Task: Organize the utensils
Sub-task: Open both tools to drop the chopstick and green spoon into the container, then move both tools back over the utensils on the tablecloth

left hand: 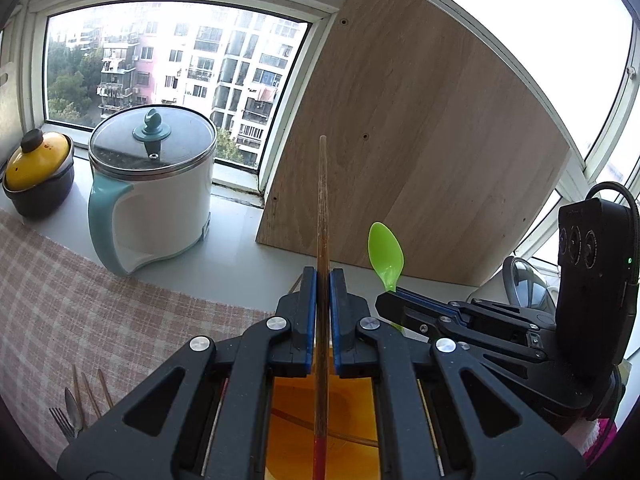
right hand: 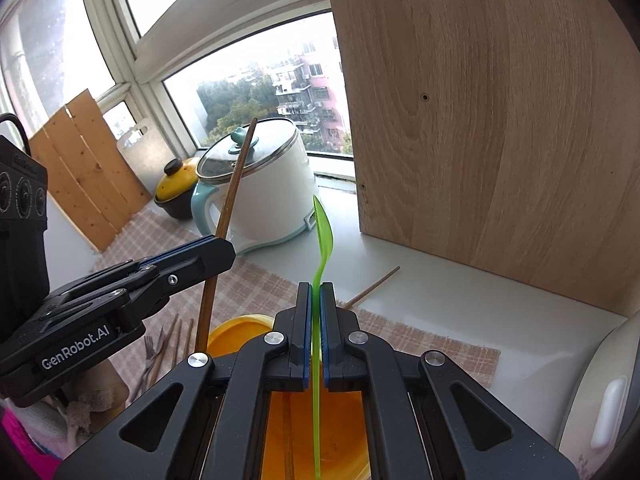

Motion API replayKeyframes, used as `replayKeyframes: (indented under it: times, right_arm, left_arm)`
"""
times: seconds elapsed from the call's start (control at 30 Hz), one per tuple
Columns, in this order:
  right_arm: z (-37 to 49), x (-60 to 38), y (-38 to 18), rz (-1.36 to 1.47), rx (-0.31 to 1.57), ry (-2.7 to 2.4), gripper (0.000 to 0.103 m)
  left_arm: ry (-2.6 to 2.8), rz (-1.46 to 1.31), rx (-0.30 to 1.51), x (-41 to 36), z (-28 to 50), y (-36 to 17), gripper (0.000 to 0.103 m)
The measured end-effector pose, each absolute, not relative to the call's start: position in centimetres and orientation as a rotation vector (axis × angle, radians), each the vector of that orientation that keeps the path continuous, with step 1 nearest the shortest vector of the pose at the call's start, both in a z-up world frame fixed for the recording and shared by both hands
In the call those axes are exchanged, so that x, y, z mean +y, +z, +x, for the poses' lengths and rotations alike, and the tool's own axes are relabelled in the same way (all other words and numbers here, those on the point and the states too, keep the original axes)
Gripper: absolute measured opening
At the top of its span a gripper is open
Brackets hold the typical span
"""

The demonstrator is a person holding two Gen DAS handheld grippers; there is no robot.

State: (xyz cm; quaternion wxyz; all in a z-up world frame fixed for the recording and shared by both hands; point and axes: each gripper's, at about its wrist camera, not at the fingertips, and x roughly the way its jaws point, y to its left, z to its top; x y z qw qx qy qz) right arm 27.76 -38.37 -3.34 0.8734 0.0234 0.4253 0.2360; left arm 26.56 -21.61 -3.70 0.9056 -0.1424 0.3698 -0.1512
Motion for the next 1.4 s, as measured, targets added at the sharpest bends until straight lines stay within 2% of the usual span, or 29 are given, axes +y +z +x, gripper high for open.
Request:
replayKeyframes:
  times: [0.4,0.47,0.5,0.57,0.6,0.63,0.9,1.0,1.4]
  right_arm:
    - [26.5,-38.2,-4.2,0.012,0.923,0.48,0.002]
    - [26.2,-38.3,-4.3,0.005,0.931,0.468,0.003]
    - [26.0,-38.3,-4.4,0.004,0.931,0.462,0.005]
    - [25.6,-38.5,-4.4,0.01,0.933,0.448,0.019]
    - [25.4,-38.7,-4.4,0.016,0.934,0.44,0.036]
    - [25.2,-38.9,-4.3,0.023,0.929,0.433,0.043]
    - [23.2,-39.2,-3.1,0.032,0.899,0.412,0.043]
    - [22.3,-39.0,-2.5,0.02,0.885,0.4,0.043]
    - [18.7,-38.4,-0.5,0.021,0.832,0.375,0.043]
  left_arm:
    - [-0.336,-0.283,0.803,-21.3,25.1,-4.5,0.005]
    - [-0.34,-0.278,0.807,-21.1,24.6,-4.4,0.013]
    - [-0.342,-0.281,0.806,-21.0,24.4,-4.4,0.021]
    - [-0.344,-0.283,0.806,-20.8,23.8,-4.3,0.022]
    - [-0.347,-0.282,0.808,-20.7,23.6,-4.3,0.022]
    - [-0.348,-0.279,0.81,-20.6,23.3,-4.2,0.022]
    - [-0.358,-0.272,0.807,-19.7,21.4,-3.7,0.023]
    - [-0.361,-0.268,0.799,-19.2,20.6,-3.3,0.029]
    - [-0.352,-0.259,0.764,-15.5,17.4,-1.5,0.029]
